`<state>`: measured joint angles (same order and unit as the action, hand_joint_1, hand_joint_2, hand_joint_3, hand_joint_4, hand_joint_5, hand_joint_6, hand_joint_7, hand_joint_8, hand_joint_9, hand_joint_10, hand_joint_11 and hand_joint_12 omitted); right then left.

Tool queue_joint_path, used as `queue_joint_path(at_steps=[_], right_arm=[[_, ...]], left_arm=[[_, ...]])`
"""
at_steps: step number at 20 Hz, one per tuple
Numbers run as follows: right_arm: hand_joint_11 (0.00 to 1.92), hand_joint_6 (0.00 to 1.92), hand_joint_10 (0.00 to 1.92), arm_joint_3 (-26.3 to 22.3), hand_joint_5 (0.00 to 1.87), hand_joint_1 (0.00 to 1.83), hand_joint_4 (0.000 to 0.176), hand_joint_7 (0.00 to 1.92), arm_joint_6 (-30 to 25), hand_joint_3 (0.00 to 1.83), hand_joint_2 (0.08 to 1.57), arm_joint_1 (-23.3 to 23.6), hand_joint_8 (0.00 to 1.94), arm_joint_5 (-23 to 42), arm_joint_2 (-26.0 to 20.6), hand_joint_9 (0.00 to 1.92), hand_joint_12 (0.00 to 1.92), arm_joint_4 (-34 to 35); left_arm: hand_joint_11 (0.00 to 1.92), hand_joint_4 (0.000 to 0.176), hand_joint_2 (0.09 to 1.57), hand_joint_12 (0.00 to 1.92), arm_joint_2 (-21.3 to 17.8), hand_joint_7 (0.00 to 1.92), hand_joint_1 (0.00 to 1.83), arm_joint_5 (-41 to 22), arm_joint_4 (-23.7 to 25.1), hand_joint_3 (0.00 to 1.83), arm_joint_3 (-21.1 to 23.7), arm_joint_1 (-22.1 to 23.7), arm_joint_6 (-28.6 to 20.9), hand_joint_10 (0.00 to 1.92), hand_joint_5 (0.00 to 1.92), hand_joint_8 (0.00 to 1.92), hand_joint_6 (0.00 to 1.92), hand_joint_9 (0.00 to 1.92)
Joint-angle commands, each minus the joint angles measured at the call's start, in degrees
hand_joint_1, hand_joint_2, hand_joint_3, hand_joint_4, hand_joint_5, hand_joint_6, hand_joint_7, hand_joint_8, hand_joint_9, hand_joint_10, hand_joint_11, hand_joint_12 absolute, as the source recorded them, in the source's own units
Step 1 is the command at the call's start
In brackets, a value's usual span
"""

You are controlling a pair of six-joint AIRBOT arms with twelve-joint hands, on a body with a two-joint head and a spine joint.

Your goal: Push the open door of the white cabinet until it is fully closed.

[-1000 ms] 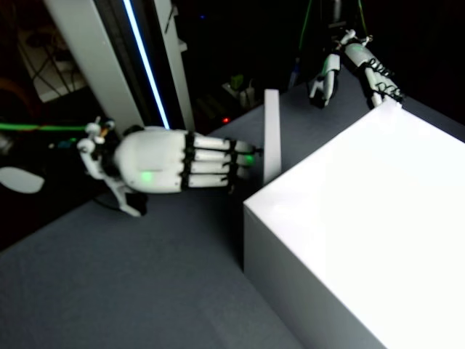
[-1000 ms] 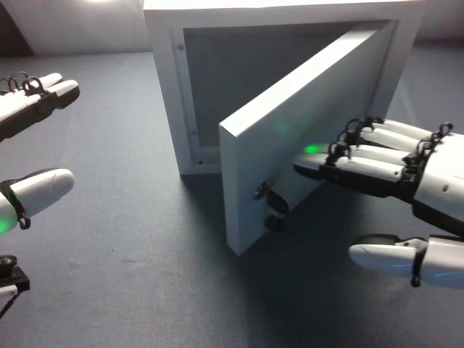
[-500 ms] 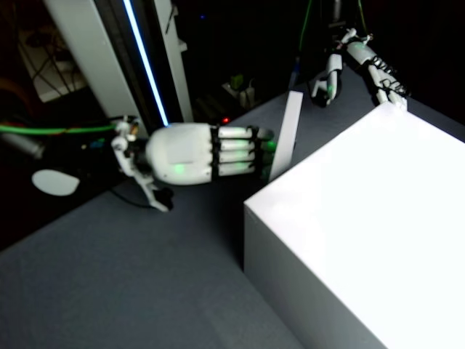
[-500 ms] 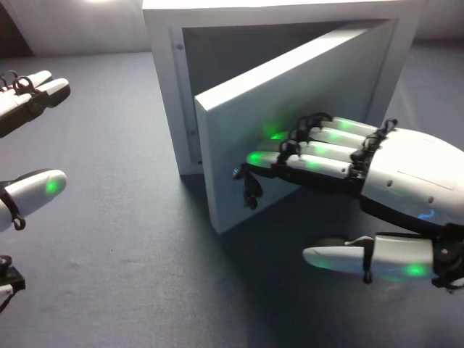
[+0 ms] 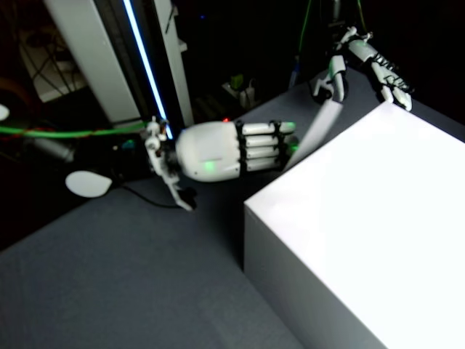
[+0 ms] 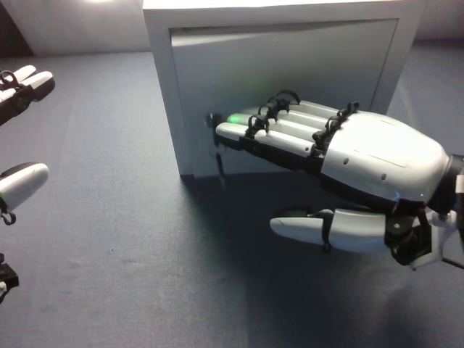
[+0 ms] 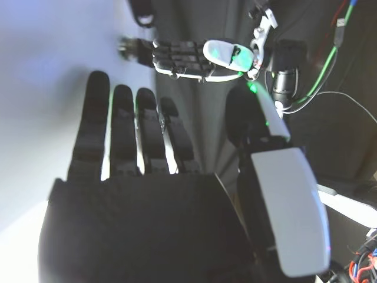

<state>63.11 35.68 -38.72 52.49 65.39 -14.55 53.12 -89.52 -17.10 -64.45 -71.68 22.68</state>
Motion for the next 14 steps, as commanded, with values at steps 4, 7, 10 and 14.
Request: queue_joint_path(at_steps=[4,7,10,14], right_arm=[[0.0,0.0,0.0,0.65,0.01,0.29,0.0,0.0,2.67,0.0,1.34,1.46,0.0,4.29,0.75,0.0,0.21,3.73],[0.0,0.0,0.0,0.78,0.0,0.14,0.0,0.0,3.31,0.0,1.31,1.59,0.0,4.11,0.74,0.0,0.0,4.53],[0.0,0.0,0.0,-0.49,0.0,0.09,0.0,0.0,3.24,0.0,1.34,1.58,0.0,4.55,0.7,0.04,0.42,3.45],[0.0,0.0,0.03,-2.76,0.0,0.14,0.0,0.04,0.56,0.0,1.33,1.2,0.01,6.67,-1.11,0.11,0.89,0.89]], left_arm=[[0.0,0.0,1.42,0.59,0.06,0.09,0.55,-7.27,-0.99,0.0,0.01,0.16,-0.25,0.0,0.18,0.0,0.0,0.1],[0.0,0.0,1.42,0.39,0.07,0.09,0.58,-7.35,-1.01,0.0,0.01,0.14,-0.25,0.0,0.18,0.0,0.0,0.08],[0.0,0.0,1.42,0.52,0.0,0.08,0.55,-7.7,-1.06,0.0,0.13,0.09,-0.26,0.0,0.18,0.0,0.0,0.09],[0.0,0.0,1.42,0.43,-0.12,0.09,0.58,-8.46,-1.51,0.0,0.39,-0.4,-0.26,0.0,0.18,0.0,0.0,0.09]])
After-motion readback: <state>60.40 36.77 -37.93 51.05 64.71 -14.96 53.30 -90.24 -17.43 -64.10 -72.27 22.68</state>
